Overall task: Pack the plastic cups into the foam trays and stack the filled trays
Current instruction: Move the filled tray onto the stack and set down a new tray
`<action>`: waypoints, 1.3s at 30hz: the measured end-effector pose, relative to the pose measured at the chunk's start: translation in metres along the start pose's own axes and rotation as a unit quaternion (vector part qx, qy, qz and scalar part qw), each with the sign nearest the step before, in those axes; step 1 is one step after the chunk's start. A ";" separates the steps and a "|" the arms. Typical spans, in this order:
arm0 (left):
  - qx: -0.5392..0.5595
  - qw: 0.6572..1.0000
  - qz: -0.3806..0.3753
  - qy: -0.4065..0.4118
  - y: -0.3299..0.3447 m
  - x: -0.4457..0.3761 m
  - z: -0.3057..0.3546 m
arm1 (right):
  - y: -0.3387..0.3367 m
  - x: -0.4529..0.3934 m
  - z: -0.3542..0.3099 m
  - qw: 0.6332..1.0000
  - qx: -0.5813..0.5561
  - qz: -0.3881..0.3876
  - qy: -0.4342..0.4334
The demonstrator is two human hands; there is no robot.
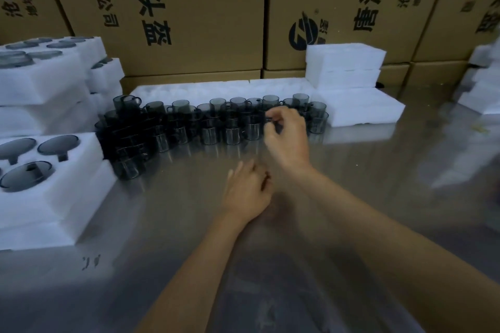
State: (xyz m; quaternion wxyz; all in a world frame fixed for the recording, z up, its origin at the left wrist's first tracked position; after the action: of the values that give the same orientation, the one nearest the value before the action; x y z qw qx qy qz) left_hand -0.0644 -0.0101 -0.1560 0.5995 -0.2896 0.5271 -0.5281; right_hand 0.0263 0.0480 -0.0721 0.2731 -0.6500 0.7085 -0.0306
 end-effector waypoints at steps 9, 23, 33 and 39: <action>-0.025 0.999 0.017 0.037 0.012 -0.054 0.004 | -0.107 -0.075 0.147 0.943 0.310 0.067 0.097; -0.062 0.997 0.039 0.026 0.024 -0.080 -0.011 | -0.097 -0.155 0.203 0.886 0.438 0.058 0.138; -0.066 0.997 0.042 0.027 0.025 -0.083 -0.011 | -0.089 -0.176 0.193 0.879 0.460 0.100 0.077; -0.056 0.997 0.041 0.023 0.022 -0.082 -0.010 | -0.105 -0.147 0.172 0.890 0.422 0.161 0.069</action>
State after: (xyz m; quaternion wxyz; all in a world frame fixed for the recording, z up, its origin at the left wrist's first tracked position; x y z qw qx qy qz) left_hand -0.0569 0.0747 -0.1525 0.5909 -0.2885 0.5810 -0.4796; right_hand 0.1950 0.2237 -0.1251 0.4730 -0.3466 0.7412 -0.3268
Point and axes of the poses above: each hand's wrist, its own x-axis away from the middle knuckle, its own y-axis out of the palm, z = x × y, the point moved 8 cm from there along -x, towards the middle knuckle, and after that the axes turned 12 degrees about y, right-handed, at the moved point
